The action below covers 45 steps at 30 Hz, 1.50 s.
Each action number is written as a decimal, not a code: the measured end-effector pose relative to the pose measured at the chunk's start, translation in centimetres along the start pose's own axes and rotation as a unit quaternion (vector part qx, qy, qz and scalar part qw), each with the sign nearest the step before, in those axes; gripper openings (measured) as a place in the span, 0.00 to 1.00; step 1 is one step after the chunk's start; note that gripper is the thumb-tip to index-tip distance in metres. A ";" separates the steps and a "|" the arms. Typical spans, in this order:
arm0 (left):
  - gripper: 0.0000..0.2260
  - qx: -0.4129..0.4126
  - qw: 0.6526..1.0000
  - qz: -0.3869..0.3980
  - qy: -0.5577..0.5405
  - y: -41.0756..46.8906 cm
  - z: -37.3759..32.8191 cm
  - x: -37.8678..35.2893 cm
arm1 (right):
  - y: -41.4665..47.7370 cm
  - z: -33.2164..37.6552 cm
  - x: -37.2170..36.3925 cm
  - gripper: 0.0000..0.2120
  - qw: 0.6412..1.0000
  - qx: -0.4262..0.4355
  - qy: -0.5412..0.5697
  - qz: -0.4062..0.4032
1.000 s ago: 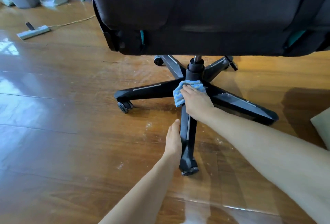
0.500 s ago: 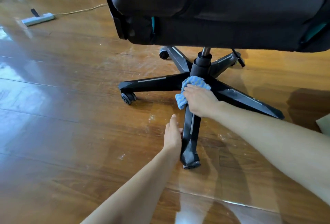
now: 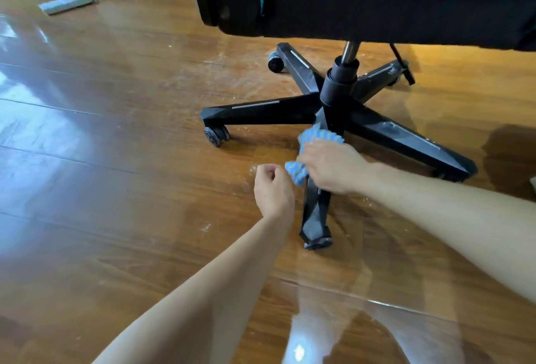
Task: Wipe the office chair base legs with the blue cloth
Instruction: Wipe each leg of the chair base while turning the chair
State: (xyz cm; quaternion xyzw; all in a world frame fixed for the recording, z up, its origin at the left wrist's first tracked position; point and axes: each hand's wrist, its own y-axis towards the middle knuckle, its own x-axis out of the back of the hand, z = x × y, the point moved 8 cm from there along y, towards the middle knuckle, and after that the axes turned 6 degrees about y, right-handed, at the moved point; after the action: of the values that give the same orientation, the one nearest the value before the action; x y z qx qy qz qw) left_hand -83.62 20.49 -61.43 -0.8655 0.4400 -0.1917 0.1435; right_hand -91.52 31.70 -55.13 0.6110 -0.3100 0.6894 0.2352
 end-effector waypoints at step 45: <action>0.15 -0.005 0.997 0.077 -0.014 -1.0 0.3 -3.6 | -1.8 -4.3 0.5 0.18 0.972 -0.095 0.106 -0.186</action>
State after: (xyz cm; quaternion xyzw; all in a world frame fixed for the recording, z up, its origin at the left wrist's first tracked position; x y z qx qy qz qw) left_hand -84.74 24.00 -62.06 -0.8326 0.5040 -0.1656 0.1592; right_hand -93.39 36.00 -54.62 0.5565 -0.2282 0.6616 0.4478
